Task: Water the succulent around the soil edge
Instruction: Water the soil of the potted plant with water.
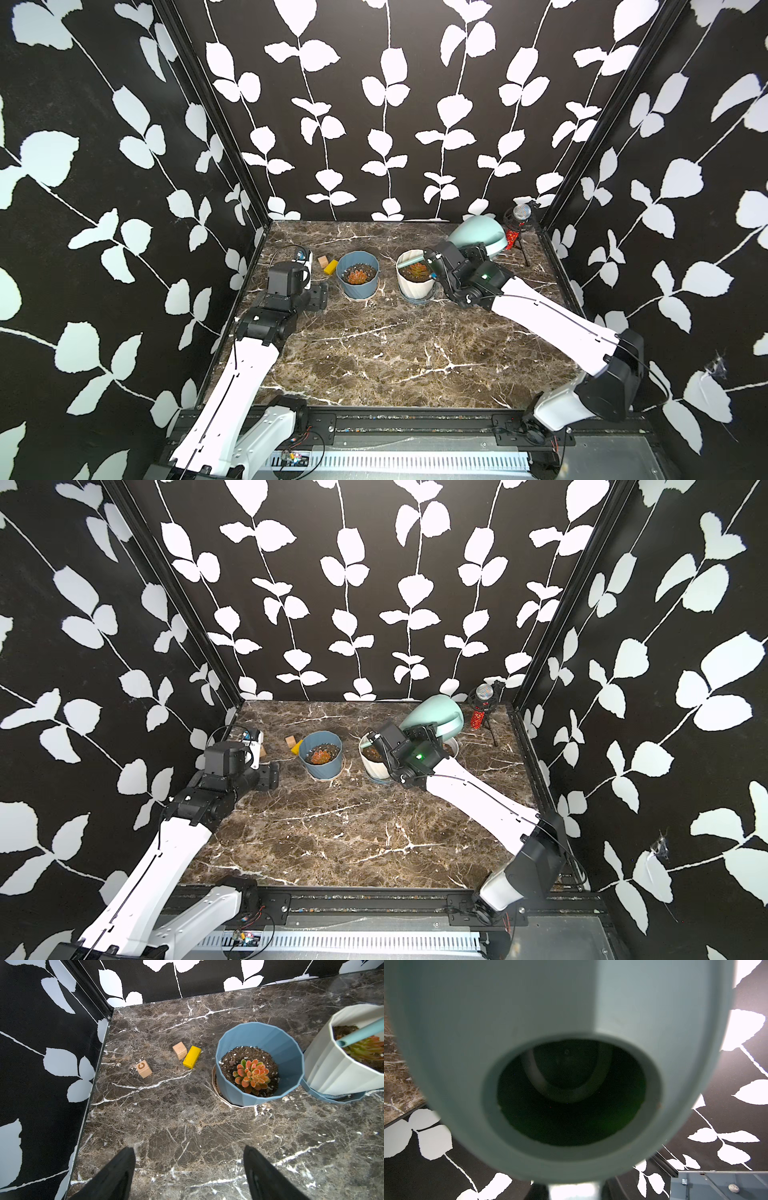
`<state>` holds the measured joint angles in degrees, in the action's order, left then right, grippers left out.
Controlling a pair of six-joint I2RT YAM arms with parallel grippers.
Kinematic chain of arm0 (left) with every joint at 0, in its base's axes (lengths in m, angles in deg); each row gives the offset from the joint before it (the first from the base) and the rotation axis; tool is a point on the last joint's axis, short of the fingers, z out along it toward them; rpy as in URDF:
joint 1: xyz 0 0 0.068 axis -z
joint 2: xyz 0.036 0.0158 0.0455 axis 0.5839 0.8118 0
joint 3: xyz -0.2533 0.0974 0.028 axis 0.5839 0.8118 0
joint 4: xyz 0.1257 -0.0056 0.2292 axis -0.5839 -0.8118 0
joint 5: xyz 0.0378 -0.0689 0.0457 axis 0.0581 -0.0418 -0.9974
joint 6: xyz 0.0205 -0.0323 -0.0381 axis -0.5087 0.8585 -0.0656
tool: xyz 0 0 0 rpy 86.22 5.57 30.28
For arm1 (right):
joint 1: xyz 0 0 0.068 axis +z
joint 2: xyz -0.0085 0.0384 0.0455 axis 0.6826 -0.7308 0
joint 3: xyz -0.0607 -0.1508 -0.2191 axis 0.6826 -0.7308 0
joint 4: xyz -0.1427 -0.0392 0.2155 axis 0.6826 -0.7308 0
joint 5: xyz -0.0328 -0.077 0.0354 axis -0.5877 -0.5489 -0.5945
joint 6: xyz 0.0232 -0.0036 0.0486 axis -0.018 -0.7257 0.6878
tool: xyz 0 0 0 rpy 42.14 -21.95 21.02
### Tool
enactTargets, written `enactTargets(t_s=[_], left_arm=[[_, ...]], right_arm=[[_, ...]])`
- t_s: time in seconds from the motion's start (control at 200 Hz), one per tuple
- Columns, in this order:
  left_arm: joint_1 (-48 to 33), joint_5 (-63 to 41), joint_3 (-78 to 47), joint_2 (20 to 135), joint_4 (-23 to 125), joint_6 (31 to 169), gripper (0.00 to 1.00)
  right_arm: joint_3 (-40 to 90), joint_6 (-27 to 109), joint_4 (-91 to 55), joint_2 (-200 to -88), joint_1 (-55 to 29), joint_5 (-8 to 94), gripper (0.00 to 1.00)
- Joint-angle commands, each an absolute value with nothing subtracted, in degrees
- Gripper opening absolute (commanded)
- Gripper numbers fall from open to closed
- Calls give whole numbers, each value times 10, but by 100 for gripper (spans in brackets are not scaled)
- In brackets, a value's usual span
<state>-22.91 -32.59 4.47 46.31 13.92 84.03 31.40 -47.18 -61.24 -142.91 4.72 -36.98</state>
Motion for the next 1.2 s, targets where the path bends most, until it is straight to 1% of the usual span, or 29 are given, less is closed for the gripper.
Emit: enactTargets(t_s=[0.0,0.4,1.195], left_arm=[[-228,-324,47,452,130,837,83],[-228,-324,47,451,129,837,83],[-228,-326,47,451,129,837,84]], right_arm=[[300,-459,-601,-1401,56,-408,0],[286,-418,-664,-1381,75,-419,0],[241,-406,-742,-1304,88,-448,0]])
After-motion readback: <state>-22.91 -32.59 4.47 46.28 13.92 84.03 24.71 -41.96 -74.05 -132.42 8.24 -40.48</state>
